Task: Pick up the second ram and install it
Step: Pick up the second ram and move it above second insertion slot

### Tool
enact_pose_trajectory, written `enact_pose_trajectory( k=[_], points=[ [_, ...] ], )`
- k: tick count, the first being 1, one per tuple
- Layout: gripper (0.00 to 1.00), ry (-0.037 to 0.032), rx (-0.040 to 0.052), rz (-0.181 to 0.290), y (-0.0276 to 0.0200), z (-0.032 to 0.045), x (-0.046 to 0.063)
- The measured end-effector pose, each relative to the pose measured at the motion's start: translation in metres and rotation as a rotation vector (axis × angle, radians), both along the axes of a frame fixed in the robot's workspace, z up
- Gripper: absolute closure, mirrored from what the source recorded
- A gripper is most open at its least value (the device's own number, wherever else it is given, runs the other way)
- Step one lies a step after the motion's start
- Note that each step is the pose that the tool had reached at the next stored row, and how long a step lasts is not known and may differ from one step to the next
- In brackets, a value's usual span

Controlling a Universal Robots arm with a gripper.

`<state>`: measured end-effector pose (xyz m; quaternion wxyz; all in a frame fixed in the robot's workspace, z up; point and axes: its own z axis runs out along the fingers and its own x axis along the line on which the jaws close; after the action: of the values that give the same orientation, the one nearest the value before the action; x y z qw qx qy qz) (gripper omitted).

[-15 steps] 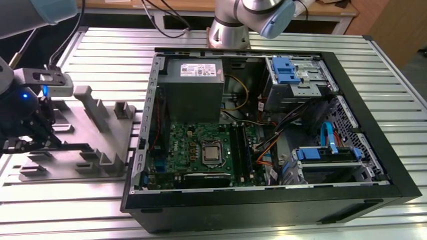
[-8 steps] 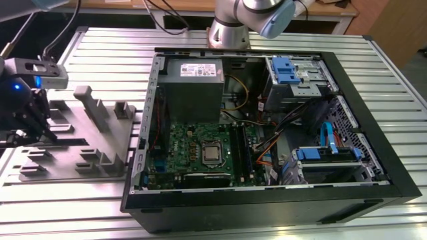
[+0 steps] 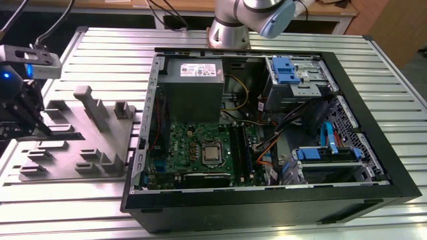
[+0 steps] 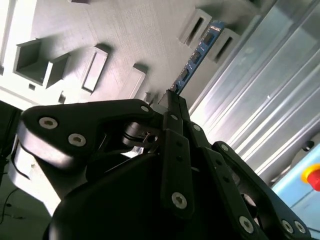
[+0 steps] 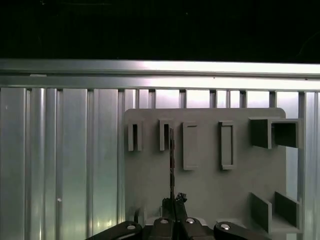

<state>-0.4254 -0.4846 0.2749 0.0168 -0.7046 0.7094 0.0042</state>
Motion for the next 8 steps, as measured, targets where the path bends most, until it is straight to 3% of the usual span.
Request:
enact_pose_trajectory(
  k=[8],
  points=[
    [0.89, -0.0005, -0.0001, 0.000, 0.0004, 0.0317, 0.000]
  ],
)
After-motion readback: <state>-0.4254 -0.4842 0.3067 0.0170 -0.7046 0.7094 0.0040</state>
